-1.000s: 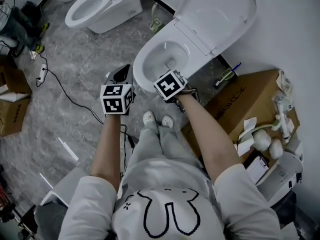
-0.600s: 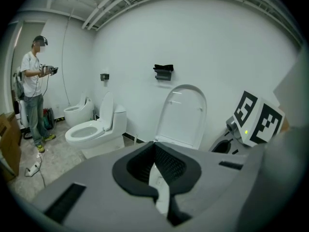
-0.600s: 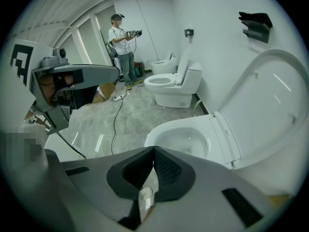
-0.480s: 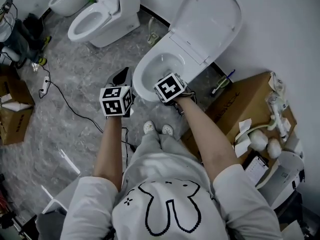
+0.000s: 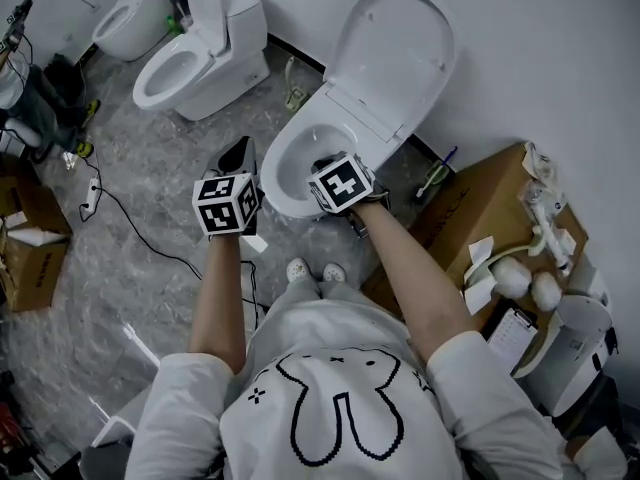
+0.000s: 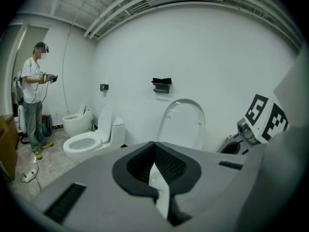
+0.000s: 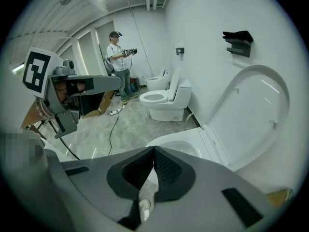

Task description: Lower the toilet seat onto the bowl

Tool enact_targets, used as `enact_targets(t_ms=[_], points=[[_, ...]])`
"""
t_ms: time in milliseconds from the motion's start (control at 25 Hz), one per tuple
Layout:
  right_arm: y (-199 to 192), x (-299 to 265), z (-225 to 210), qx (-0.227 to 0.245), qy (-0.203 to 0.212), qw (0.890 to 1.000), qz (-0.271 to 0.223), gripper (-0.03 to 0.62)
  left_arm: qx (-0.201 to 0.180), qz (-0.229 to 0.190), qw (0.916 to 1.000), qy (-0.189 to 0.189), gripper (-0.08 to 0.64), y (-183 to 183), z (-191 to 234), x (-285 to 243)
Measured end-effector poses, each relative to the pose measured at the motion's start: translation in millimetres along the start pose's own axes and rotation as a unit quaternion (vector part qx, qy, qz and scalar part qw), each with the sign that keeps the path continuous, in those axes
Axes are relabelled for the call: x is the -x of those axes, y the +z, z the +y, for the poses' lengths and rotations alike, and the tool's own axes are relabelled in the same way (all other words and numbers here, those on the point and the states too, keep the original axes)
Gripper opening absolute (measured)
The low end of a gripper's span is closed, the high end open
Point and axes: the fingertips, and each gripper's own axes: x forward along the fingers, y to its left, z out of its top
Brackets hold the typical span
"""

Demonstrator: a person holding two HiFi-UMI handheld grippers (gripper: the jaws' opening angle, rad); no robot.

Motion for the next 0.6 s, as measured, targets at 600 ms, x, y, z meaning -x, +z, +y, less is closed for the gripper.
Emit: enact_targets(t_ms=[600], points=[[27.3, 79.3, -43.3, -0.013, -0.065, 0.992, -0.108, 0.028, -0.029, -0.053, 0.9976, -0.035, 0.009, 59.0, -42.5, -6.3]])
